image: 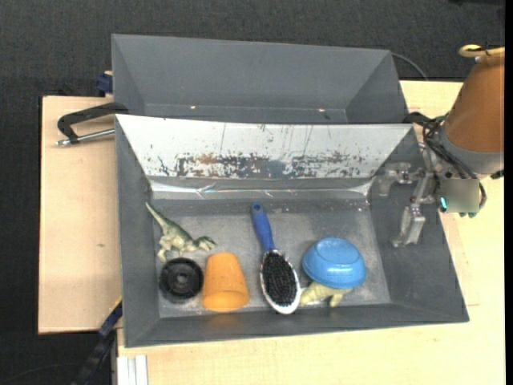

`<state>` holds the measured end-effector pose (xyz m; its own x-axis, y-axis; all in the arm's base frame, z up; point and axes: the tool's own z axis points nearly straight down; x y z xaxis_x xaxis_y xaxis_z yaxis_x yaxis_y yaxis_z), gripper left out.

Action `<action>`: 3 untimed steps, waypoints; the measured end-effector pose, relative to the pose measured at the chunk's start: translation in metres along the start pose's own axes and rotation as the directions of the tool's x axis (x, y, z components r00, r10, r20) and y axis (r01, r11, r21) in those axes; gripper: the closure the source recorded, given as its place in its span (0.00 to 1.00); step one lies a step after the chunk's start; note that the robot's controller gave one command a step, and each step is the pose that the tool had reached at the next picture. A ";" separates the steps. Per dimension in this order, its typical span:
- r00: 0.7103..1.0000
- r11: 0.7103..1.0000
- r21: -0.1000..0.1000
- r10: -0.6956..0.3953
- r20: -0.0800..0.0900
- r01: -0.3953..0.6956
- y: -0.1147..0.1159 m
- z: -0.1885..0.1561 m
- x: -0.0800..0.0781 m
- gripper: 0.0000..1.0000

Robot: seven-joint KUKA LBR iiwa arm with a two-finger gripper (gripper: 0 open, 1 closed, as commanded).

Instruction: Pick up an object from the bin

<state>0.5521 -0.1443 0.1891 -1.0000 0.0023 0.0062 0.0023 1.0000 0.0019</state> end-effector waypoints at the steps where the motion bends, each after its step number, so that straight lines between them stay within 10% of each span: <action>1: 0.976 0.976 0.002 -0.219 0.002 0.219 0.069 0.107 0.011 0.00; 3: 0.626 0.626 0.010 -0.780 0.005 0.780 0.167 0.118 0.052 0.00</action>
Offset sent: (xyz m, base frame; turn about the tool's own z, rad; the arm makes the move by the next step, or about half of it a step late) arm -0.0113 0.0677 -0.1059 -0.2190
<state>0.5002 0.0230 0.0719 -0.6276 -0.7785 -0.0022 -0.7785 0.6276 -0.0036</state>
